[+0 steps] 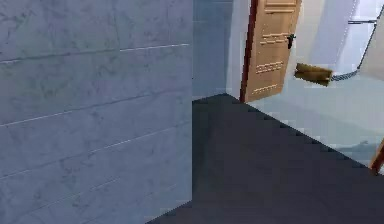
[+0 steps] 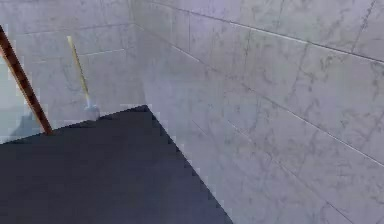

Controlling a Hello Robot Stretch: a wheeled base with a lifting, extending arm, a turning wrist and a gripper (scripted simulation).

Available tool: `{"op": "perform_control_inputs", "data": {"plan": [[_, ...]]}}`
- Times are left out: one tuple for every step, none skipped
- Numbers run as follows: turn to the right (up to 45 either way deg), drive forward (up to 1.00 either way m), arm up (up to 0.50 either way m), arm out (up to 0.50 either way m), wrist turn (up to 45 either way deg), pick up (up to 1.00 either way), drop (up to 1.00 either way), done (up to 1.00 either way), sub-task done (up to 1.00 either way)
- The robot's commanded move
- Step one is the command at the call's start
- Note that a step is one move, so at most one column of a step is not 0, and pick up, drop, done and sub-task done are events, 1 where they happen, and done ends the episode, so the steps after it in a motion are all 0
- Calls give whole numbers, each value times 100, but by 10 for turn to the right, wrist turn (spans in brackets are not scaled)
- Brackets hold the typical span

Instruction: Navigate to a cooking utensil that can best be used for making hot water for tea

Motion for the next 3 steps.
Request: {"op": "perform_control_inputs", "data": {"plan": [[390, 0, 0, 0, 0, 0, 0, 0, 0], [0, 90, 0, 0, 0, 0, 0, 0, 0], [420, 0, 0, 0, 0, 0, 0, 0, 0]]}}
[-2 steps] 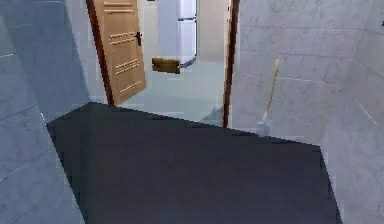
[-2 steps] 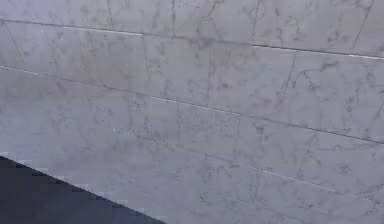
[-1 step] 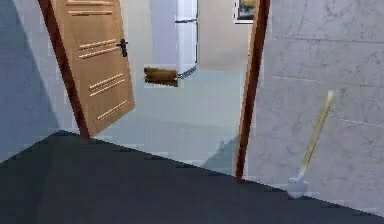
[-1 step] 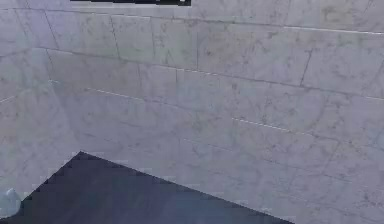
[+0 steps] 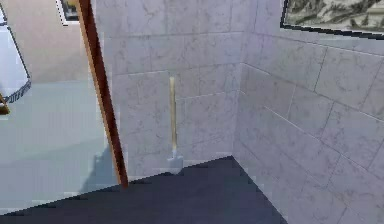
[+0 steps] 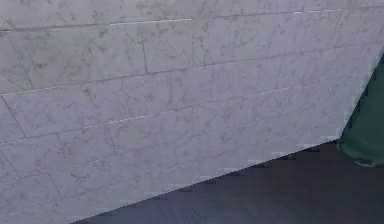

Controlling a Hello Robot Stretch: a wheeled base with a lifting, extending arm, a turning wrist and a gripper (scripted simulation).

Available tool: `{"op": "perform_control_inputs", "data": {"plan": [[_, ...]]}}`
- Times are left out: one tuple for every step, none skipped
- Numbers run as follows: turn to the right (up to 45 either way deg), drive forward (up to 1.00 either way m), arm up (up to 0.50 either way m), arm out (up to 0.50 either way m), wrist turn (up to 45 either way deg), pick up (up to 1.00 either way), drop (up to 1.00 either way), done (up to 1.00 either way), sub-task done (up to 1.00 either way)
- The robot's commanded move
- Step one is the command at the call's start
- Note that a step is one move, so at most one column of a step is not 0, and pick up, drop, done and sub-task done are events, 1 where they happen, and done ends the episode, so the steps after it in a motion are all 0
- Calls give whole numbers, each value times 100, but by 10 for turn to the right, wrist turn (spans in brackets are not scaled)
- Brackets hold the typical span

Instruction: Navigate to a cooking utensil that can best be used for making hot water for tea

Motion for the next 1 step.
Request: {"op": "perform_control_inputs", "data": {"plan": [[0, 5, 0, 0, 0, 0, 0, 0, 0]]}}
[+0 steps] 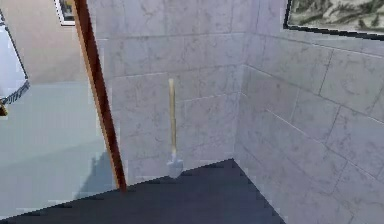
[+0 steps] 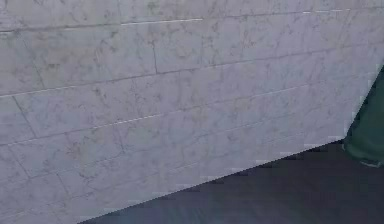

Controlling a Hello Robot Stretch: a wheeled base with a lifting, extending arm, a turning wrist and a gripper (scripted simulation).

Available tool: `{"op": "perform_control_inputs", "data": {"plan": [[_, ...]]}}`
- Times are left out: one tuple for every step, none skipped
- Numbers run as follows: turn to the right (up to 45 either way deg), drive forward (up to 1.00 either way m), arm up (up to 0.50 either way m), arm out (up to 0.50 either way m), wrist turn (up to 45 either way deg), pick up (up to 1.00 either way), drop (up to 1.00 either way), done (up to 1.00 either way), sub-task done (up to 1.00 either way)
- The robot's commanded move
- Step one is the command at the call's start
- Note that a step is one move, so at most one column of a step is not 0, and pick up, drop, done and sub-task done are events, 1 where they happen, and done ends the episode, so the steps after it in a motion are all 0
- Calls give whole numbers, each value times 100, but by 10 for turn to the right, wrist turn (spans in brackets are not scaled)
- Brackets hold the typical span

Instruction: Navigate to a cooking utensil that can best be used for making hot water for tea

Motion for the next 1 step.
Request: {"op": "perform_control_inputs", "data": {"plan": [[-450, 0, 0, 0, 0, 0, 0, 0, 0]]}}
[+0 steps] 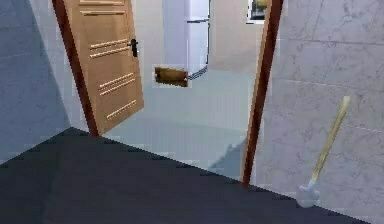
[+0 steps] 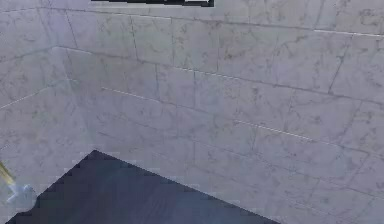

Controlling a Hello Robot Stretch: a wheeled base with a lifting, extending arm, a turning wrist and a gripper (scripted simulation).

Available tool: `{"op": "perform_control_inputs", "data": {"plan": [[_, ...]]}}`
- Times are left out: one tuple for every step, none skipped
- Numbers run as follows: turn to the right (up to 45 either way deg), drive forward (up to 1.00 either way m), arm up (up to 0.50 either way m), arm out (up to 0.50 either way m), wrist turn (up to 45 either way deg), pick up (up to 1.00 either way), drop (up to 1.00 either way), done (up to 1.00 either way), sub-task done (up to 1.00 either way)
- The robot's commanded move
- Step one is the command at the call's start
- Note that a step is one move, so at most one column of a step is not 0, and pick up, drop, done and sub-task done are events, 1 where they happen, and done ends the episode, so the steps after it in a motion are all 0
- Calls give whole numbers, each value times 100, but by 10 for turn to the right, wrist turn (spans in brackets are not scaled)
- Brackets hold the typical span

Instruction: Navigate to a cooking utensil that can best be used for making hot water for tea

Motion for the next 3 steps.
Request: {"op": "perform_control_inputs", "data": {"plan": [[-90, 0, 0, 0, 0, 0, 0, 0, 0], [0, 100, 0, 0, 0, 0, 0, 0, 0], [0, 45, 0, 0, 0, 0, 0, 0, 0]]}}
